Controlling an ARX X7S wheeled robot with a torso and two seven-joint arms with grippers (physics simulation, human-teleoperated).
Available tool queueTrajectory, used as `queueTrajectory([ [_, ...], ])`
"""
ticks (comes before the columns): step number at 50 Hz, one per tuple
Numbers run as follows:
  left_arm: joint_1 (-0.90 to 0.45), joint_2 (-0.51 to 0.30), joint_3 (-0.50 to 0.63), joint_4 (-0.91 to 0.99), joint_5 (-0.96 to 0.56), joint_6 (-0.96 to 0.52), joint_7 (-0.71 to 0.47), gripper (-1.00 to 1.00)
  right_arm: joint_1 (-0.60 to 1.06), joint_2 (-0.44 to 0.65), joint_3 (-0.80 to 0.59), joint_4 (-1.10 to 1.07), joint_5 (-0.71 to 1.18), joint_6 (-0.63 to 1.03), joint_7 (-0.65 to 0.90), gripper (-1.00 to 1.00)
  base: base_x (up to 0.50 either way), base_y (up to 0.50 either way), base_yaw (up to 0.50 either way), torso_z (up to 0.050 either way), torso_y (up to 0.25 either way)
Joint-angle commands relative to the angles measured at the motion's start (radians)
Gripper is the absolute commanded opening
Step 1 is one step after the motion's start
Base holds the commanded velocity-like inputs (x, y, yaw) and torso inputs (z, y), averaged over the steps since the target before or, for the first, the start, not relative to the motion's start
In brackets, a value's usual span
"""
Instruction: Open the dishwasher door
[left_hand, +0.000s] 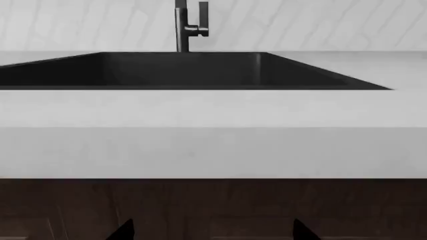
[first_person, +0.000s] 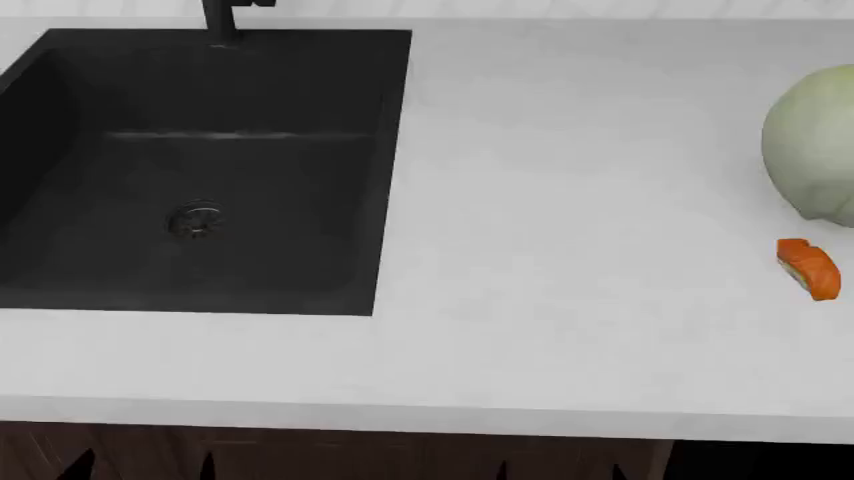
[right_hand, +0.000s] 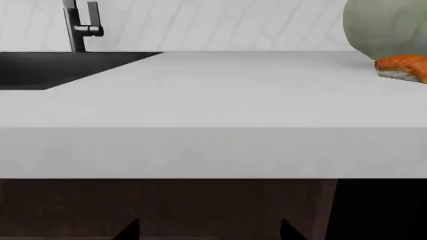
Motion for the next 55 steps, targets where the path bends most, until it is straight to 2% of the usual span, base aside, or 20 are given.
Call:
queueTrajectory([
  [1, 0.001, -0.096, 0.114, 0.009, -0.094, 0.002, -0.115, 1.0, 0.0, 0.009, -0.013, 0.0, 0.009, 0.0, 0.013, 1.0, 0.0, 0.0, 0.0, 0.0, 0.0],
  [17, -0.006, -0.117, 0.129, 0.005, -0.096, 0.024, -0.14, 1.0, -0.007, 0.05, -0.073, -0.015, 0.043, -0.011, 0.068, 1.0, 0.0, 0.0, 0.0, 0.0, 0.0],
  [35, -0.018, -0.129, 0.147, -0.014, -0.101, 0.038, -0.161, 1.0, -0.005, 0.076, -0.109, -0.025, 0.075, -0.017, 0.091, 1.0, -0.41, 0.0, 0.0, 0.0, 0.0],
  [48, -0.008, -0.14, 0.152, 0.002, -0.116, 0.045, -0.171, 1.0, -0.009, 0.09, -0.132, -0.056, 0.088, -0.01, 0.105, 1.0, 0.0, 0.0, 0.0, 0.0, 0.0],
  [55, -0.004, -0.144, 0.156, 0.016, -0.117, 0.043, -0.182, 1.0, -0.01, 0.099, -0.14, -0.056, 0.104, -0.017, 0.109, 1.0, 0.0, -0.45, 0.0, 0.0, 0.0],
])
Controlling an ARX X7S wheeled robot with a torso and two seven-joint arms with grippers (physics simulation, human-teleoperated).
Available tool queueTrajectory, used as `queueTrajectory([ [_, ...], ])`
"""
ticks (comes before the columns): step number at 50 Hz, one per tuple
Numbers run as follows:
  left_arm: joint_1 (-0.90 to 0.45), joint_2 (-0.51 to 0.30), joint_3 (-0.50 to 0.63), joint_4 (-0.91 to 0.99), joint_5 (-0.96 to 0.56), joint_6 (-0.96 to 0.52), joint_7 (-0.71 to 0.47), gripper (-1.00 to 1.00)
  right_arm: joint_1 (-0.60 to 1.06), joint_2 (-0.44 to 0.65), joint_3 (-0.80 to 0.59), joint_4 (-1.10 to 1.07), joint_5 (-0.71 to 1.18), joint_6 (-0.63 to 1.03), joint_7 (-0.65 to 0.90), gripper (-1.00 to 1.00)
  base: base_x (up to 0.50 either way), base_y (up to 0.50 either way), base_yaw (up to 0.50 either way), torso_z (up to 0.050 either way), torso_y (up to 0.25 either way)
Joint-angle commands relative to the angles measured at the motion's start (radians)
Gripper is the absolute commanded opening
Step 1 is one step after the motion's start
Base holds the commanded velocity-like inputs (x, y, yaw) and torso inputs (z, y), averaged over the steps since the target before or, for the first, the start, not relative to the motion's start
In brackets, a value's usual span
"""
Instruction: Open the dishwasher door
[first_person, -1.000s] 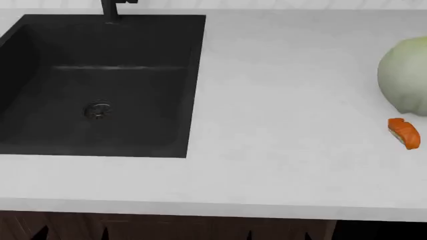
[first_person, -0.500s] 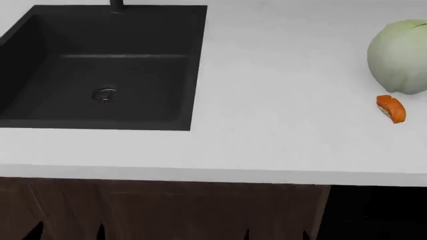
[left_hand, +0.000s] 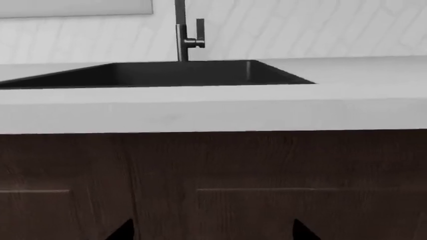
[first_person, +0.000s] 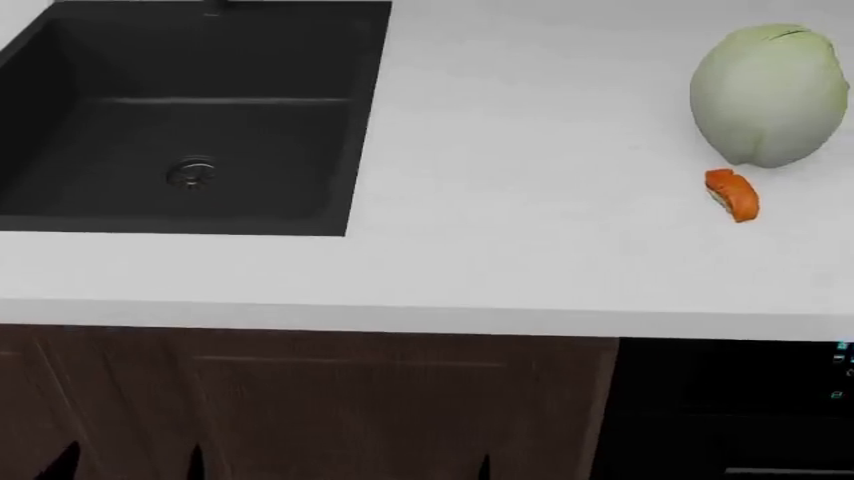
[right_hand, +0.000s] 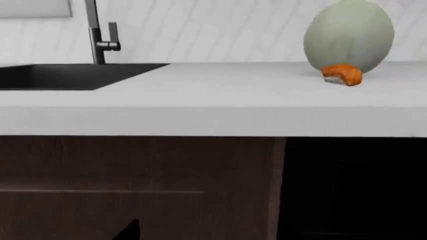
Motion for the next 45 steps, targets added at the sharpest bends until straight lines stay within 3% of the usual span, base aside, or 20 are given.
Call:
queueTrajectory([
  [1, 0.004, -0.006, 0.008, 0.015, -0.007, 0.002, -0.014, 1.0, -0.002, 0.016, -0.015, -0.011, 0.019, -0.004, 0.011, 1.0, 0.0, -0.5, 0.0, 0.0, 0.0],
  [27, 0.005, -0.024, 0.018, 0.018, -0.033, 0.016, -0.026, 1.0, -0.005, 0.04, -0.045, -0.019, 0.042, -0.014, 0.039, 1.0, 0.0, -0.49, 0.0, 0.0, 0.0],
  [41, 0.002, -0.026, 0.019, 0.014, -0.05, 0.019, -0.037, 1.0, 0.0, 0.049, -0.057, -0.012, 0.051, -0.018, 0.052, 1.0, 0.0, 0.0, 0.0, 0.0, 0.0],
  [43, -0.017, -0.027, 0.022, 0.019, -0.039, -0.054, -0.062, 1.0, 0.002, 0.049, -0.059, -0.013, 0.053, -0.017, 0.054, 1.0, 0.0, 0.0, 0.0, -0.025, 0.0],
  [45, -0.011, -0.029, 0.02, 0.026, -0.048, -0.038, -0.058, 1.0, 0.002, 0.051, -0.061, -0.011, 0.054, -0.02, 0.055, 1.0, 0.0, 0.0, 0.0, -0.05, 0.0],
])
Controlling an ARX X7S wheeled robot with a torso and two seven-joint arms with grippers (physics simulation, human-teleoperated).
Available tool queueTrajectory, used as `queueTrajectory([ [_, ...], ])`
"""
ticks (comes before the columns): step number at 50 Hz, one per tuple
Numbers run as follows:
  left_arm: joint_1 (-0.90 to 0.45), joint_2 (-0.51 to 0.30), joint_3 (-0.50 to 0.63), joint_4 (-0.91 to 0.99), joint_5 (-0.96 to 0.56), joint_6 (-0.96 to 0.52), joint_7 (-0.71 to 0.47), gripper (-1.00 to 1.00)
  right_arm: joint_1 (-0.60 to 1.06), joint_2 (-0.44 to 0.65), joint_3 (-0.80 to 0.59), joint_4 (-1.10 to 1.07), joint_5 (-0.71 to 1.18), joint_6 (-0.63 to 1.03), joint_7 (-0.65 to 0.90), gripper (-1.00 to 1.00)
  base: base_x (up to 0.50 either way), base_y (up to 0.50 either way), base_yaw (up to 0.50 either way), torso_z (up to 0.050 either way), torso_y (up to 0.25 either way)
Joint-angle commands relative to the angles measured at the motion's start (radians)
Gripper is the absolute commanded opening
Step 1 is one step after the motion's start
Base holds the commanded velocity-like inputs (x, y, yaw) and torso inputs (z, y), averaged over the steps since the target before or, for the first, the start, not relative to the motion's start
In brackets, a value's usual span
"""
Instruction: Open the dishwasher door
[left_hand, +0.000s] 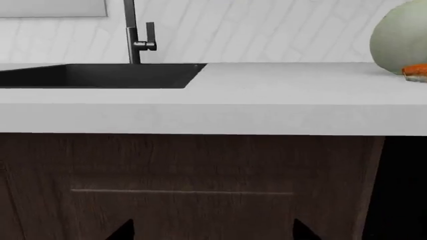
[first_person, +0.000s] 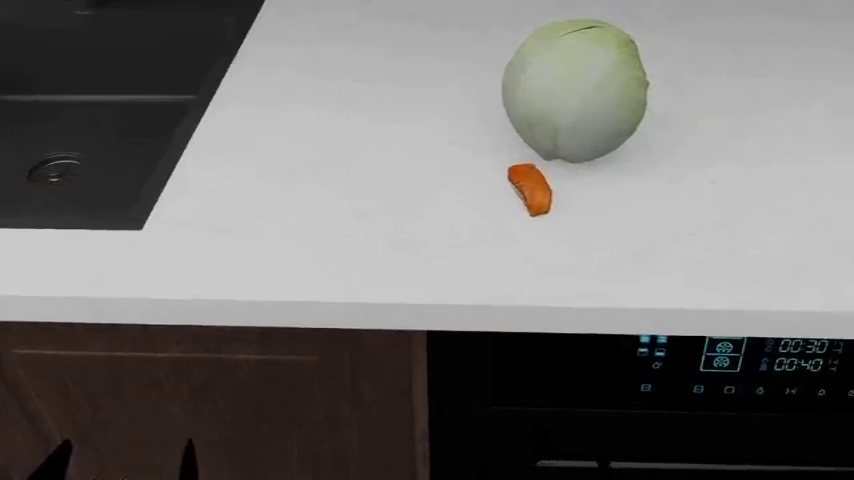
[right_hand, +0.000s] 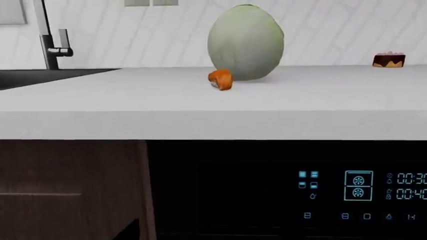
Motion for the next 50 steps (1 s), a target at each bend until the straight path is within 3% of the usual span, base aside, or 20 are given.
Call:
queueTrajectory([
  [1, -0.007, -0.005, -0.002, 0.023, -0.018, -0.051, -0.021, 1.0, 0.002, 0.007, -0.009, 0.006, 0.009, -0.006, 0.011, 1.0, 0.0, 0.0, 0.0, -0.05, 0.0],
  [50, -0.004, -0.032, 0.022, 0.029, -0.039, -0.036, -0.042, 1.0, 0.004, 0.035, -0.042, -0.002, 0.034, -0.006, 0.051, 1.0, 0.0, 0.0, 0.0, -0.05, 0.0],
])
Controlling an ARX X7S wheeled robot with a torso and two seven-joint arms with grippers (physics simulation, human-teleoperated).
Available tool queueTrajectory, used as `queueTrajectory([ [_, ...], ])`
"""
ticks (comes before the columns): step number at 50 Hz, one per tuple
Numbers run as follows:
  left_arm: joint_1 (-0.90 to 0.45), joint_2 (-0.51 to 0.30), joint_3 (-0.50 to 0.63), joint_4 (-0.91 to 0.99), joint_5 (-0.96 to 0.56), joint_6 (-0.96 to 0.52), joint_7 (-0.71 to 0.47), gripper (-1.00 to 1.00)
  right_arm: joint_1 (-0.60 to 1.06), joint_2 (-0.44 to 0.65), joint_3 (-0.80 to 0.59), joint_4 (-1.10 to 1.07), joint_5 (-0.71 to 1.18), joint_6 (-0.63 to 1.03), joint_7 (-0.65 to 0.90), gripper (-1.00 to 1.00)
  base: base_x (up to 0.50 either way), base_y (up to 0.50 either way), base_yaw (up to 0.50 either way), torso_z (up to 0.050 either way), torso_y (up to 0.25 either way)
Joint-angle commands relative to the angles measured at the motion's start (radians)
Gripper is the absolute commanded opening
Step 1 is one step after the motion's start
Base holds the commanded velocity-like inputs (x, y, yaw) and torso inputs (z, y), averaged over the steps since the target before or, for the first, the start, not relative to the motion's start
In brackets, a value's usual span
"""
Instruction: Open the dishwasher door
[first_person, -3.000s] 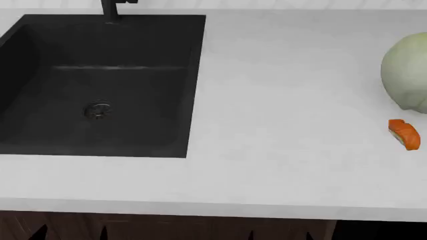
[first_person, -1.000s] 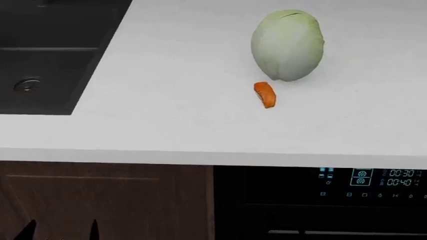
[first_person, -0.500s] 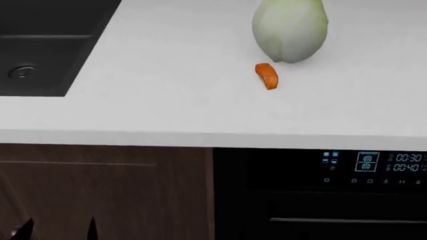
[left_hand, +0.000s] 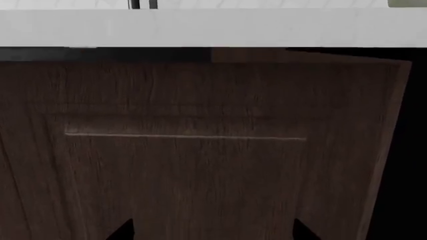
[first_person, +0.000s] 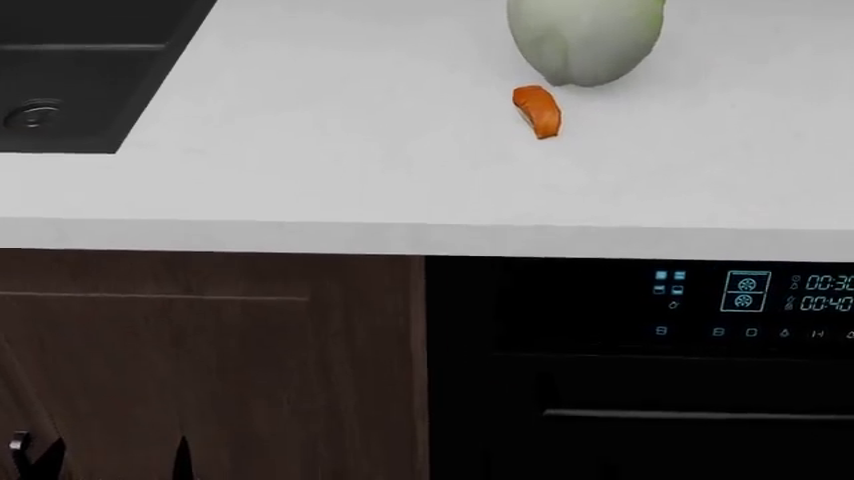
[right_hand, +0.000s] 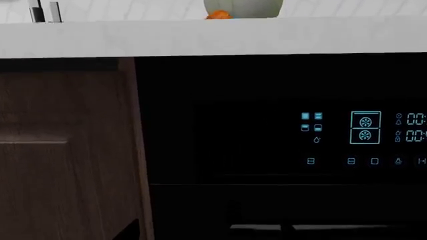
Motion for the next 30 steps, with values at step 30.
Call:
queueTrajectory([
  [30, -0.006, -0.016, 0.022, -0.004, -0.006, 0.003, -0.023, 1.0, 0.002, 0.02, -0.019, 0.004, 0.02, -0.012, 0.025, 1.0, 0.0, 0.0, 0.0, -0.05, 0.0],
])
